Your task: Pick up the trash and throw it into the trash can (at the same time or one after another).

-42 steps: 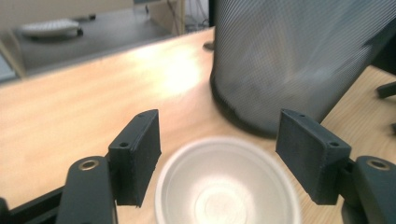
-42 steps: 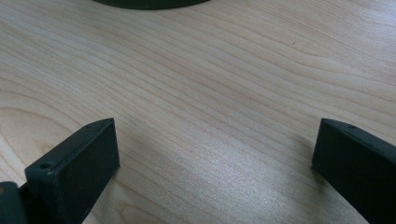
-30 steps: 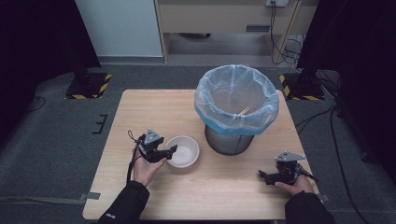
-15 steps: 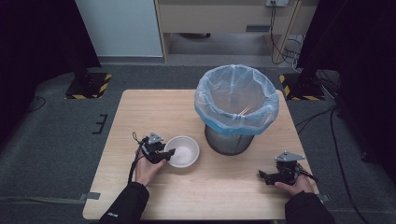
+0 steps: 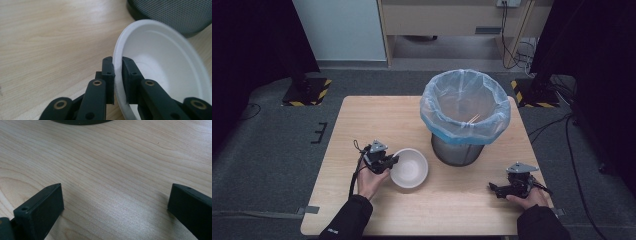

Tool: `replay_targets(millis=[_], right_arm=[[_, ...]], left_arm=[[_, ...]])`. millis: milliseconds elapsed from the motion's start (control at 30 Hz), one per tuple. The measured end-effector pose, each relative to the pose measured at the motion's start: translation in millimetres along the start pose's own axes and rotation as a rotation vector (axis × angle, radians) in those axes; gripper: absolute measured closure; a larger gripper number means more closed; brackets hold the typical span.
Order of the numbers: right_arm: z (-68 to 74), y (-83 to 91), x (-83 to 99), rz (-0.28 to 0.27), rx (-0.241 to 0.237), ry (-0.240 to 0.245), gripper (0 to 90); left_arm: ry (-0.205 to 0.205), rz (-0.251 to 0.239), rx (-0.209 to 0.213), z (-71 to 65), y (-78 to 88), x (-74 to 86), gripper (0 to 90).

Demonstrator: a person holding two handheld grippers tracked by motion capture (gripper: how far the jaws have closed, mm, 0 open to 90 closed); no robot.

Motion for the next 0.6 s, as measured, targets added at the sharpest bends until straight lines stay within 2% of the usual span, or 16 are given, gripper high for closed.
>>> replay_targets(millis=[167, 233, 400, 600], right_arm=[[0.0, 0.0, 0.0, 0.0, 0.0, 0.0, 0.6], [0.0, 0.0, 0.0, 0.0, 0.0, 0.0, 0.6], [-0.2, 0.0, -0.1, 0.0, 0.0, 0.002, 0.6], [0.0, 0.0, 0.0, 0.0, 0.0, 0.0, 0.6]], left_arm=[[-0.003, -0.044, 0.015, -5.9, 8.5, -10.8, 83.1], [-0.025, -0.048, 0.012, -7.4, 12.4, -14.0, 83.3], [-0.044, -0.071, 0.012, -9.9, 20.7, -21.2, 83.3], [-0.057, -0.128, 0.013, -11.8, 35.8, -34.6, 83.3]])
Point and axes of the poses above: each handheld gripper's, and its own axes: y roughly backward along the jaws, x roughly out of its underside, z roughly to its left, the point moved 8 cm from there along -y, roughly forward along the jaws, and after that the axes turned 12 degrees about -z, right-handed, at the moved point
